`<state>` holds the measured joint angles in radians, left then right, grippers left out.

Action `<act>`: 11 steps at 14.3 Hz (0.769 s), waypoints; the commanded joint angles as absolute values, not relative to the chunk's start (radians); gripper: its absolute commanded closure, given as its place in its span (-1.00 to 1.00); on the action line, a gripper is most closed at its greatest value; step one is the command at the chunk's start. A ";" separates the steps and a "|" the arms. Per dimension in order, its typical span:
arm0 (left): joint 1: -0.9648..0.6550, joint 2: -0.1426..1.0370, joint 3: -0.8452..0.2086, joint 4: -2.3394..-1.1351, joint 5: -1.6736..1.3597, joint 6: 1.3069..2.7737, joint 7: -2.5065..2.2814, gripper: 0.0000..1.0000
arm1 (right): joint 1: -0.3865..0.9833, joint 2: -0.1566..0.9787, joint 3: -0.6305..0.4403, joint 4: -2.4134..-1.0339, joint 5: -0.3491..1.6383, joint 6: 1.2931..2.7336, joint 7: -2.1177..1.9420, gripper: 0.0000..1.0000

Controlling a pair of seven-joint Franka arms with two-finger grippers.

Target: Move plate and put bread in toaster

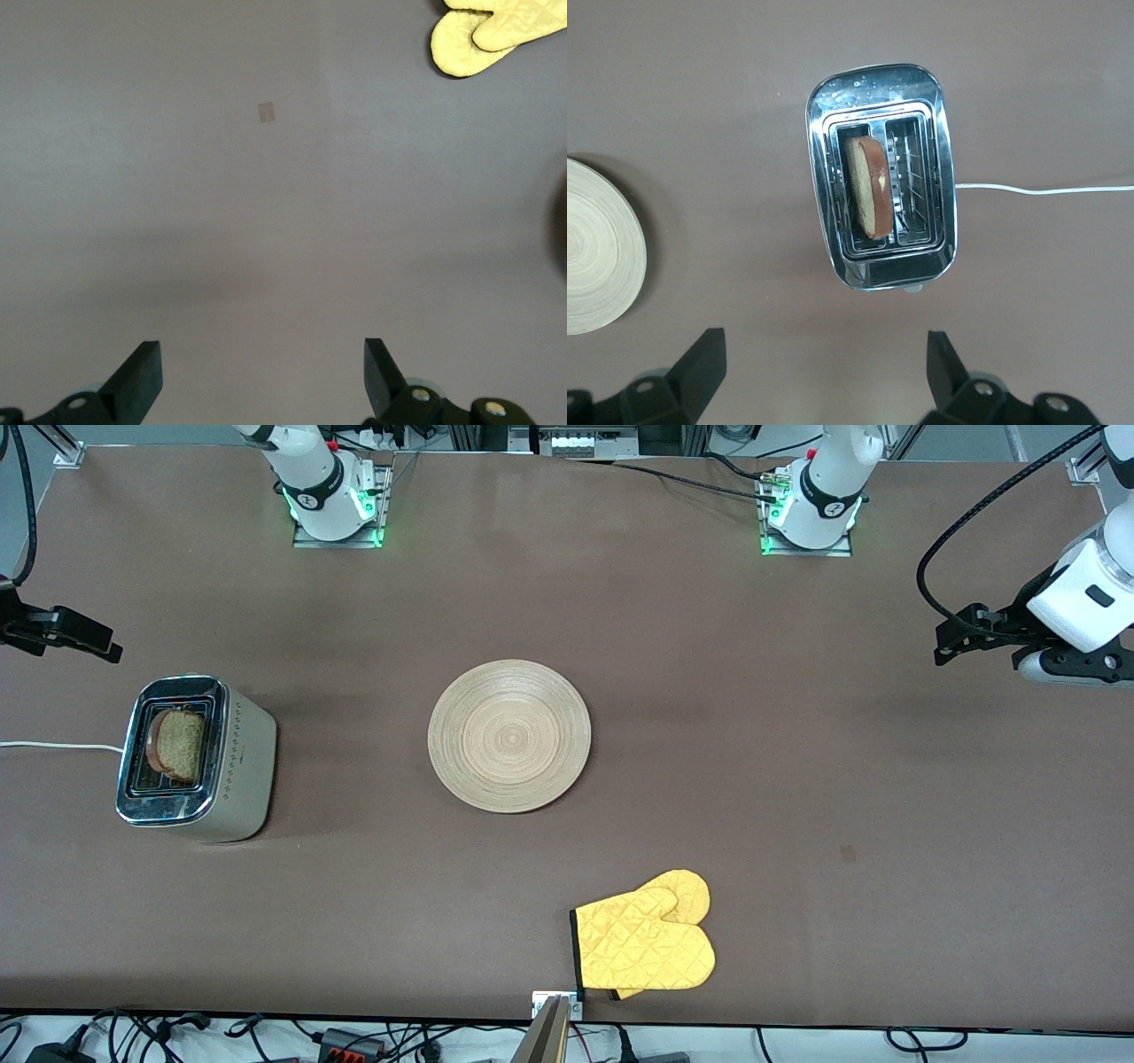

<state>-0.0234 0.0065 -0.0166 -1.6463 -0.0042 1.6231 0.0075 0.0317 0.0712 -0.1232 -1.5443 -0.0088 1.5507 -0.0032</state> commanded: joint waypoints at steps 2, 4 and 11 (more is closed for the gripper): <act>-0.018 -0.006 -0.021 -1.644 -0.012 1.608 0.000 -1.00 | -0.029 0.075 -0.079 -1.529 -0.009 1.540 -0.011 -1.00; -0.018 -0.006 -0.021 -1.644 -0.012 1.608 0.000 -1.00 | -0.083 0.072 -0.011 -1.529 -0.011 1.540 -0.011 -1.00; -0.018 -0.006 -0.021 -1.644 -0.012 1.608 0.000 -1.00 | -0.084 0.075 -0.008 -1.529 -0.009 1.539 -0.009 -1.00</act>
